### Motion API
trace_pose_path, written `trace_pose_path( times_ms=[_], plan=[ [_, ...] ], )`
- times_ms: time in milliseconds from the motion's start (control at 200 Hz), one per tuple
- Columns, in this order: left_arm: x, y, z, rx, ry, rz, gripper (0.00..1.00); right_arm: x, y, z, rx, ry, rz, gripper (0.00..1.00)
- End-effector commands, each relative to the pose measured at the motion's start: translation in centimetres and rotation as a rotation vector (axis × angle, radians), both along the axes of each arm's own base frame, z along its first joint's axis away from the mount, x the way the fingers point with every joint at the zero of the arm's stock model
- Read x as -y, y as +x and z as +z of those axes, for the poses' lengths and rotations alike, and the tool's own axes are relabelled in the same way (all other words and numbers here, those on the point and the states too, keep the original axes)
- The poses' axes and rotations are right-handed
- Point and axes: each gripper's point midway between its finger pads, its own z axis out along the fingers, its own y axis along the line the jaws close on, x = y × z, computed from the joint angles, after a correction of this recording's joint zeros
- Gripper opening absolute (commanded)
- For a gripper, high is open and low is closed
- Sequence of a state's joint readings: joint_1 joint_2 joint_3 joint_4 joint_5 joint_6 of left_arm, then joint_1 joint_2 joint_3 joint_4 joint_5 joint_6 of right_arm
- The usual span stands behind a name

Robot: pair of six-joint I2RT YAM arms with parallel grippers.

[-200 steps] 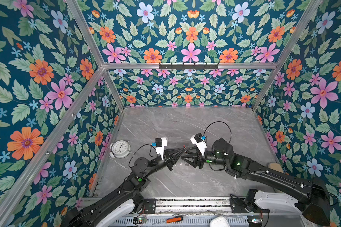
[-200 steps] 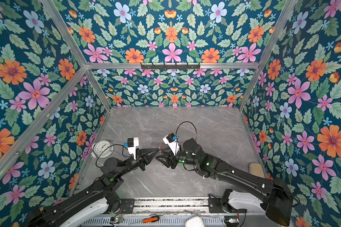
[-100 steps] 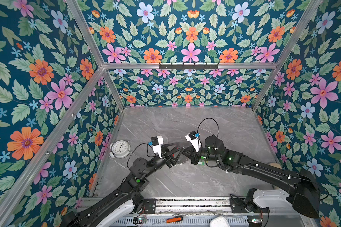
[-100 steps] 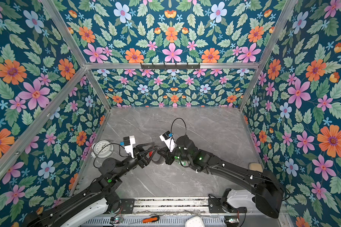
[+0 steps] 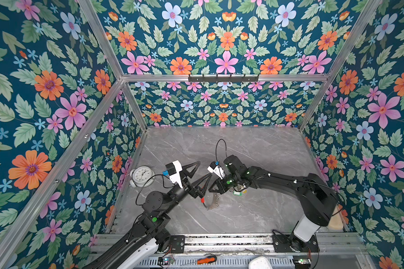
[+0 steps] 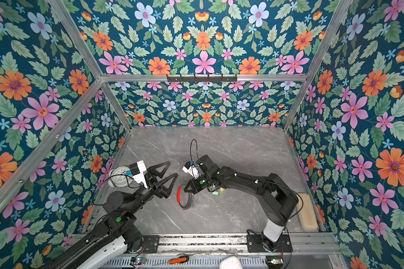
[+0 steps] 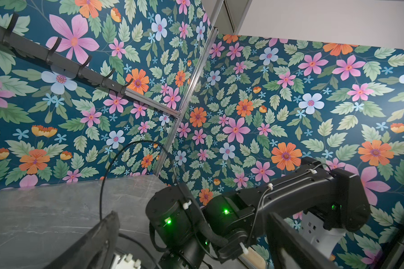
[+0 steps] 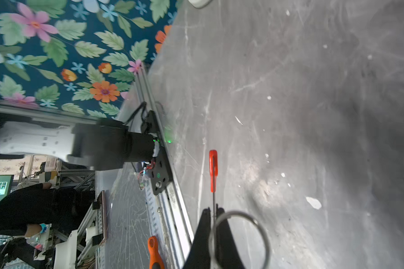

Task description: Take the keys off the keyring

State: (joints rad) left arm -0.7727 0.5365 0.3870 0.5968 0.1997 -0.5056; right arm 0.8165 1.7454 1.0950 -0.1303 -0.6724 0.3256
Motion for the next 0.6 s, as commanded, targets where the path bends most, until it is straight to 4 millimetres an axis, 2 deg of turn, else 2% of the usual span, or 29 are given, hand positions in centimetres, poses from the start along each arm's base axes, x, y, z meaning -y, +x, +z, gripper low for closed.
trace_pose_path(
  times_ms=[0, 65, 230, 315, 395, 415, 595],
  plan=[
    [-0.2, -0.1, 0.4, 0.018, -0.007, 0.009, 1.0, 0.8, 0.9, -1.4, 0.015, -0.067, -0.032, 0.13],
    [-0.3, -0.1, 0.4, 0.016, -0.006, 0.012, 1.0, 1.3, 1.8, -1.8, 0.054, -0.101, -0.067, 0.37],
    [-0.5, 0.3, -0.2, 0.001, 0.001, 0.033, 1.0, 2.2, 4.0, -1.5, 0.161, -0.16, -0.154, 0.72],
    [-0.7, 0.6, -0.6, -0.01, 0.001, 0.052, 1.0, 2.9, 5.2, -0.7, 0.228, -0.181, -0.216, 0.75],
    [-0.8, 0.7, -0.8, -0.01, 0.005, 0.065, 1.0, 3.6, 6.0, 0.1, 0.284, -0.182, -0.259, 0.87],
    [-0.9, 0.8, -0.9, -0.012, 0.005, 0.071, 1.0, 3.8, 6.1, 1.6, 0.317, -0.154, -0.275, 0.88],
    [-1.5, 1.9, -1.2, -0.023, 0.019, 0.148, 1.0, 6.2, 6.6, 6.4, 0.465, -0.055, -0.413, 0.89]
  ],
)
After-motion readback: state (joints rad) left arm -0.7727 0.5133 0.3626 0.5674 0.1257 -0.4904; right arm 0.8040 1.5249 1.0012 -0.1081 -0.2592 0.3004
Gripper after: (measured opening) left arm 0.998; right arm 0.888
